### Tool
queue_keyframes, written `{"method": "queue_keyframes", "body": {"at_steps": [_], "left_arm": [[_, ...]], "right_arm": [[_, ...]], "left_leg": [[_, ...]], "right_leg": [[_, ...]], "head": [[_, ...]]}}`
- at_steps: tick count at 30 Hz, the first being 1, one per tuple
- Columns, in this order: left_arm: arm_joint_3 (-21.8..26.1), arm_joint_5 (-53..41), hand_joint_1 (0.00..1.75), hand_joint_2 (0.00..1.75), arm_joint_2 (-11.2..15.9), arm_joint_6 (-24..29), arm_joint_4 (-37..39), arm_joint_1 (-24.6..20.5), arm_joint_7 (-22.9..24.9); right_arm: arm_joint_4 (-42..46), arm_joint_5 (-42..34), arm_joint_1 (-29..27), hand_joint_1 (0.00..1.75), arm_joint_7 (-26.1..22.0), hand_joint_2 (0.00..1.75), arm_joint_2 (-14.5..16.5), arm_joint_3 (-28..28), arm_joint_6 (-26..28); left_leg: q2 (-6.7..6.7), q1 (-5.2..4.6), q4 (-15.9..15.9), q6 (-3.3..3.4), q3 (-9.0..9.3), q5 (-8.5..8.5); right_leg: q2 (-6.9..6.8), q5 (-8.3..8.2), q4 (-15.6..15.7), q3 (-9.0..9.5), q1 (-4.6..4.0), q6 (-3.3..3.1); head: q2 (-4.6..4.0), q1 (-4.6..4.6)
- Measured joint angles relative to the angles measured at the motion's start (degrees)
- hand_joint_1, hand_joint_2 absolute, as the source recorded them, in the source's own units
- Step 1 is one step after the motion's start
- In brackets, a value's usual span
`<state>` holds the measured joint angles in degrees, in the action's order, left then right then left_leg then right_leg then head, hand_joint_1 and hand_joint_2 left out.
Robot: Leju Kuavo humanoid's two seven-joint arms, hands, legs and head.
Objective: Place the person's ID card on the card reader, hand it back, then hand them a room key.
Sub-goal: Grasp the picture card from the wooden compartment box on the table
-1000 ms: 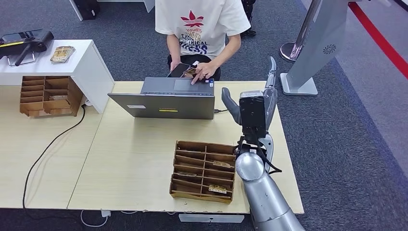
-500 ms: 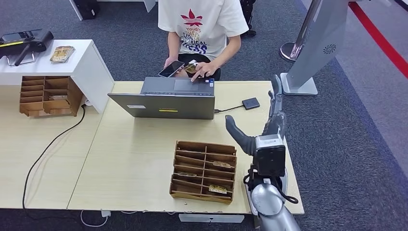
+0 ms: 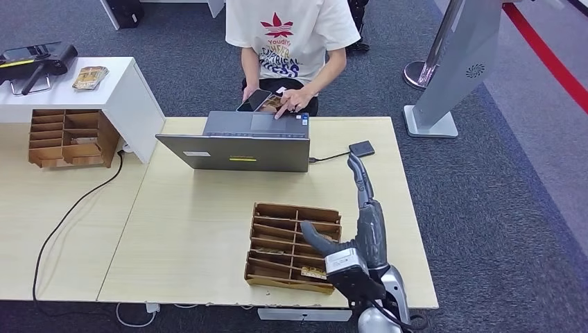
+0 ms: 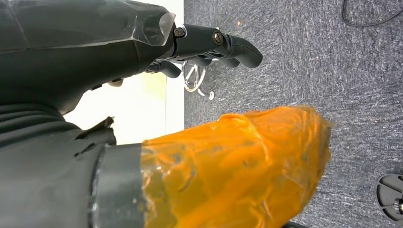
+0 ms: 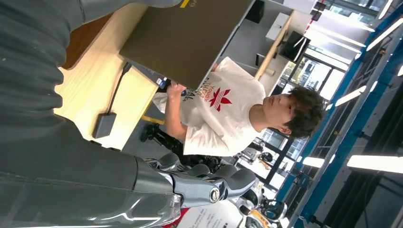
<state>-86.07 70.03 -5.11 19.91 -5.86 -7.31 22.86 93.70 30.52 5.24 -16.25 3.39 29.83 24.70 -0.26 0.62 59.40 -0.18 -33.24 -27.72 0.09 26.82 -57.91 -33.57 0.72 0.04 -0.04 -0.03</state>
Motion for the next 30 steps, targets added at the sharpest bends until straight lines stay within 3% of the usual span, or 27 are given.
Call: {"method": "queue_keyframes", "body": {"at_steps": [2,3,12,20,23,26,27,30], "left_arm": [[0.0,0.1,0.00,0.00,0.0,0.0,0.0,0.0,0.0],[0.0,0.2,0.00,0.00,0.0,0.0,0.0,0.0,0.0],[0.0,0.7,0.00,0.00,-0.1,0.0,0.0,0.0,0.2],[0.0,1.0,0.00,0.00,-0.2,0.0,0.0,0.0,0.2],[0.0,1.2,0.00,0.00,-0.2,0.0,0.0,0.0,0.2],[0.0,1.6,0.00,0.00,-0.3,0.0,0.0,0.0,0.2],[0.0,1.8,0.00,0.00,-0.4,0.0,0.0,0.0,0.2],[0.0,2.3,0.00,0.00,-0.4,0.0,0.0,0.0,0.2]], "right_arm": [[-0.2,2.1,-0.7,1.67,0.3,1.75,-0.4,0.3,0.6],[-0.3,3.3,-1.1,1.75,0.6,1.75,-0.6,0.4,1.0],[-1.8,17.4,-2.4,1.75,4.2,1.75,-0.9,1.7,7.0],[-2.6,20.8,-2.8,1.75,5.4,1.75,-1.0,1.8,8.6],[-2.8,22.8,-2.9,1.53,6.3,1.75,-1.0,1.8,9.3],[-3.2,26.5,-3.0,0.94,8.2,1.75,-1.1,1.8,9.8],[-3.4,27.9,-3.0,0.82,8.9,1.75,-1.1,1.8,9.8],[-4.4,31.9,-3.0,0.79,11.4,1.75,-1.1,1.8,9.8]], "left_leg": [[0.00,0.00,0.0,0.00,0.00,0.00],[0.00,0.00,0.0,0.00,-0.01,0.00],[0.01,0.00,0.0,0.00,0.00,0.00],[0.01,0.00,0.0,0.00,0.00,0.00],[0.01,0.00,0.0,0.00,0.00,0.00],[0.01,0.00,0.0,0.00,0.00,0.00],[0.01,0.00,0.0,0.00,0.00,0.00],[0.01,0.00,0.0,0.00,0.00,0.00]], "right_leg": [[0.00,0.00,0.0,0.00,0.00,0.00],[0.00,0.00,0.0,0.00,0.00,0.00],[0.00,0.00,0.0,0.00,0.00,0.00],[0.01,0.00,0.0,0.00,0.00,0.00],[0.00,0.00,0.0,0.00,0.00,0.00],[0.00,0.00,0.0,0.00,0.00,0.00],[0.00,0.00,0.0,0.00,0.00,0.00],[0.00,0.00,0.0,0.01,0.00,0.00]], "head": [[0.00,0.00],[0.00,0.01],[0.00,0.00],[0.00,0.01],[0.00,0.01],[0.00,0.01],[0.00,0.01],[0.00,0.01]]}}
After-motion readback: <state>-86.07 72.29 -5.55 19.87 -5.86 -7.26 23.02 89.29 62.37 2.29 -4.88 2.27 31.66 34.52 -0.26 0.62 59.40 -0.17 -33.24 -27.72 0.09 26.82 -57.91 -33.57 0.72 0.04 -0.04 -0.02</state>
